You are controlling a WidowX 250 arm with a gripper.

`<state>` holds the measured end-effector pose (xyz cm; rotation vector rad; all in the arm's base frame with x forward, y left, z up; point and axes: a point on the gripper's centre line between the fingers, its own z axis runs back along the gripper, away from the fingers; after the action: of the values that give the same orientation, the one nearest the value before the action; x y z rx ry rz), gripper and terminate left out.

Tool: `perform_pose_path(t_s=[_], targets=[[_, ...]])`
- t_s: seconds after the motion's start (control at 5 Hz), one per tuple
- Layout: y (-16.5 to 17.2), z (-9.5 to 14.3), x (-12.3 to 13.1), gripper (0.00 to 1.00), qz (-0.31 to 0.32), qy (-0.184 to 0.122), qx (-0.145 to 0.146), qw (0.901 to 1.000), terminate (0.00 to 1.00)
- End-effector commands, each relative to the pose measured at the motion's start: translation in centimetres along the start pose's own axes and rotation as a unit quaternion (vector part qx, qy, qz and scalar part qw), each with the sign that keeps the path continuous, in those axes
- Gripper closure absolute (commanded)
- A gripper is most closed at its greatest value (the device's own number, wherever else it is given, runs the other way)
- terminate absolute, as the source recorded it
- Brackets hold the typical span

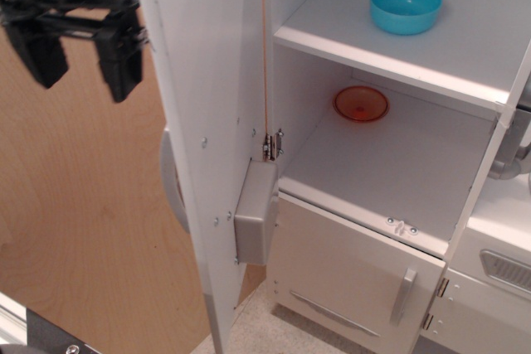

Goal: Close fridge

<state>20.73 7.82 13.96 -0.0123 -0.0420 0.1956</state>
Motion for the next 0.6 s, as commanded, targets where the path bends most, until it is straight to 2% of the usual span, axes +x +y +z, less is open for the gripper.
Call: perform_pose_path(t_s=[0.0, 0.4], targets=[[-3.3, 0.1, 3.5, 0.0, 0.003, -0.018, 0.004, 0.9998, 0.0], [-5.7, -0.8, 6.1, 0.0, 0.006, -0.032, 0.015, 0.9994, 0.0]])
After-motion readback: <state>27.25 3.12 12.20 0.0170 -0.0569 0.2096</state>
